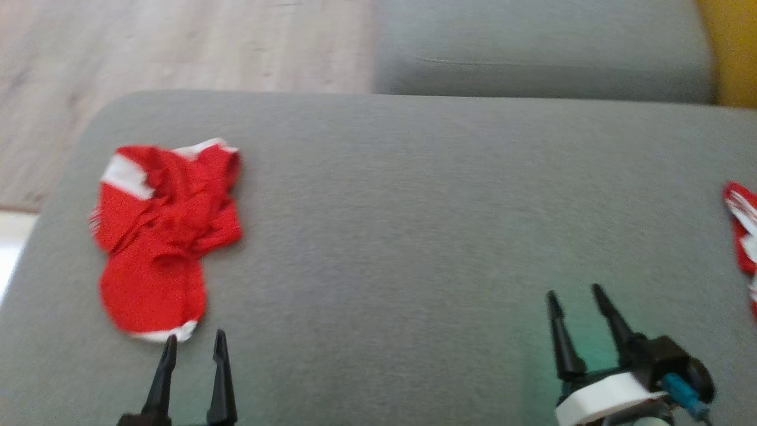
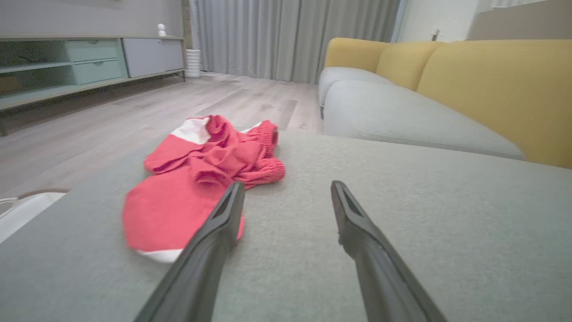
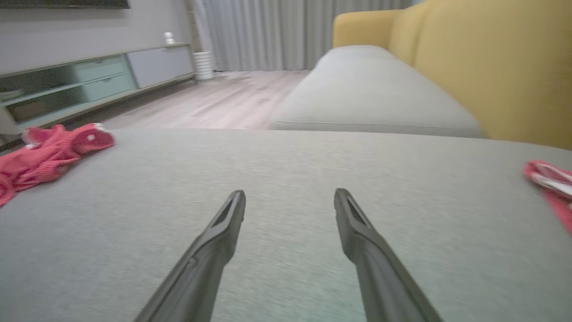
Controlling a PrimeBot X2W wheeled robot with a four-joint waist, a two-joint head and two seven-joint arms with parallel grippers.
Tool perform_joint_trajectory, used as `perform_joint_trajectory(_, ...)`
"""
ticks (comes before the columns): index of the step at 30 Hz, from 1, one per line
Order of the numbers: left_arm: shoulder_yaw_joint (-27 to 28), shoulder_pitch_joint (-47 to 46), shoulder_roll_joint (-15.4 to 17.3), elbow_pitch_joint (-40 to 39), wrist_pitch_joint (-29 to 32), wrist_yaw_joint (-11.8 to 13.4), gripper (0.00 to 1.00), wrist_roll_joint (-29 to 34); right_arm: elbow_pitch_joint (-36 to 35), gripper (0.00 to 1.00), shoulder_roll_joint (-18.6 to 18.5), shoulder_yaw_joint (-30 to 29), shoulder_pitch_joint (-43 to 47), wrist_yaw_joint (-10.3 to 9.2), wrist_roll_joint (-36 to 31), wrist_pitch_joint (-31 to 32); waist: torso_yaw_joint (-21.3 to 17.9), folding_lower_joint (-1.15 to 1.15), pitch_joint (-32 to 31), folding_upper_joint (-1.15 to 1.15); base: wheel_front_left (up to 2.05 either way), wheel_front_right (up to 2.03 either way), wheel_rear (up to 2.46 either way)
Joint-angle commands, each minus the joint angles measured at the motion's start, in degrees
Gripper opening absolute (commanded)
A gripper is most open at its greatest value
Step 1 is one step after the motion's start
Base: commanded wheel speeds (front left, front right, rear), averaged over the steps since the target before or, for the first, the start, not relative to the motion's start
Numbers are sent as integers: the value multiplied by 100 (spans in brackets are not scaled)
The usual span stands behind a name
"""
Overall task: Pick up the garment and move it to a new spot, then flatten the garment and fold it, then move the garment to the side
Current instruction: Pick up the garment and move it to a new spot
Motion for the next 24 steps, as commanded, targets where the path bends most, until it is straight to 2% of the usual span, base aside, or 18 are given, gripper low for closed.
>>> perform_joint_trajectory(1,171,-37,-15,-161,-55,33,100,-41,-194,100,-27,181,-177,42,35,-53,513,0,-39,0,0,0,0)
perform_joint_trajectory(4,206,102,-15,-175,-55,75,100,-111,-178,100,-26,351,-278,42,55,-53,787,0,-26,0,0,0,0)
perform_joint_trajectory(7,260,189,-15,-212,-55,104,100,-180,-165,100,-26,470,-355,42,54,-53,891,0,29,0,0,0,0)
perform_joint_trajectory(10,343,110,-15,-310,-55,117,100,-252,-209,100,-26,523,-447,42,18,-53,837,0,205,0,0,0,0)
perform_joint_trajectory(14,576,-331,4,-417,-55,-53,100,-313,-316,100,-26,475,-553,42,-53,-53,625,0,634,0,0,0,0)
perform_joint_trajectory(19,832,-1418,337,-5,21,-402,100,-688,-416,100,-26,354,-720,42,-307,-53,341,0,1267,0,0,0,0)
perform_joint_trajectory(24,612,-2786,967,745,815,-563,100,-940,-508,100,-160,224,-857,42,-463,-40,143,0,1853,0,0,0,0)
